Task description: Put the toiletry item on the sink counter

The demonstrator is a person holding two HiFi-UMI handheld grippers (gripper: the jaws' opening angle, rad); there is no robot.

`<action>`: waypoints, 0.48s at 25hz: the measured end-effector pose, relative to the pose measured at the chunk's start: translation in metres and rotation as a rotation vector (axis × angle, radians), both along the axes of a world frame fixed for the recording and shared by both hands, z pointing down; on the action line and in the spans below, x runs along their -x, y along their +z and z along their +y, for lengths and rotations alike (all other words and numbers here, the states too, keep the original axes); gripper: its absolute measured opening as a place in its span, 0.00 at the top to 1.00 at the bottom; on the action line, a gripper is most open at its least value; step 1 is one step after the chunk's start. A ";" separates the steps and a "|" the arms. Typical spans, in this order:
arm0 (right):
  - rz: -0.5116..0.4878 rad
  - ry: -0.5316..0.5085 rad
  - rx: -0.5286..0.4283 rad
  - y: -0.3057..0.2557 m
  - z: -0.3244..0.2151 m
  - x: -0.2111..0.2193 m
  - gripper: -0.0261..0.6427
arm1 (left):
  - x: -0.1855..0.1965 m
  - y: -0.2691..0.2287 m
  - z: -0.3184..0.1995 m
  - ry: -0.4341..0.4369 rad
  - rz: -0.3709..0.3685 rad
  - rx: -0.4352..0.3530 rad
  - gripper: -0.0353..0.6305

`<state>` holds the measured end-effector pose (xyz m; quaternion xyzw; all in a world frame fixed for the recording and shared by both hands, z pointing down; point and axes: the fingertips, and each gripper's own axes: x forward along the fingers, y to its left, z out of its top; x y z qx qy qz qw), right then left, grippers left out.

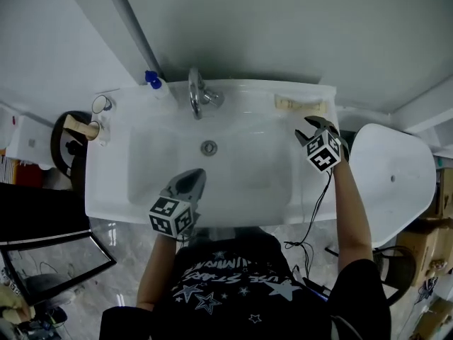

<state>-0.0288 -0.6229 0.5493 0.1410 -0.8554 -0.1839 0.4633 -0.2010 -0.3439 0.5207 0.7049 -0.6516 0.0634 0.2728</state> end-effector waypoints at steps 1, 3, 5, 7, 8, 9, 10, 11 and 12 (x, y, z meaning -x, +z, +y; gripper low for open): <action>-0.012 0.007 0.007 -0.001 0.011 0.003 0.67 | 0.002 0.000 0.004 0.010 -0.001 -0.001 0.92; -0.036 0.020 0.020 -0.004 0.033 0.008 0.67 | 0.007 -0.001 0.012 0.027 -0.004 -0.007 0.92; -0.065 0.037 0.033 -0.006 0.054 0.014 0.67 | 0.011 -0.003 0.020 0.038 -0.003 -0.017 0.92; -0.098 0.056 0.047 -0.008 0.073 0.021 0.67 | 0.014 -0.005 0.027 0.048 0.000 -0.031 0.92; -0.112 0.065 0.053 -0.009 0.083 0.025 0.67 | 0.015 -0.006 0.031 0.056 0.001 -0.038 0.92; -0.127 0.073 0.059 -0.010 0.092 0.028 0.67 | 0.016 -0.007 0.035 0.064 0.000 -0.045 0.92; -0.143 0.082 0.065 -0.011 0.102 0.032 0.67 | 0.017 -0.008 0.039 0.073 -0.002 -0.051 0.92; -0.161 0.091 0.072 -0.013 0.111 0.036 0.67 | 0.018 -0.009 0.044 0.081 -0.004 -0.057 0.92; -0.184 0.102 0.081 -0.015 0.121 0.040 0.68 | 0.019 -0.010 0.049 0.089 -0.005 -0.061 0.92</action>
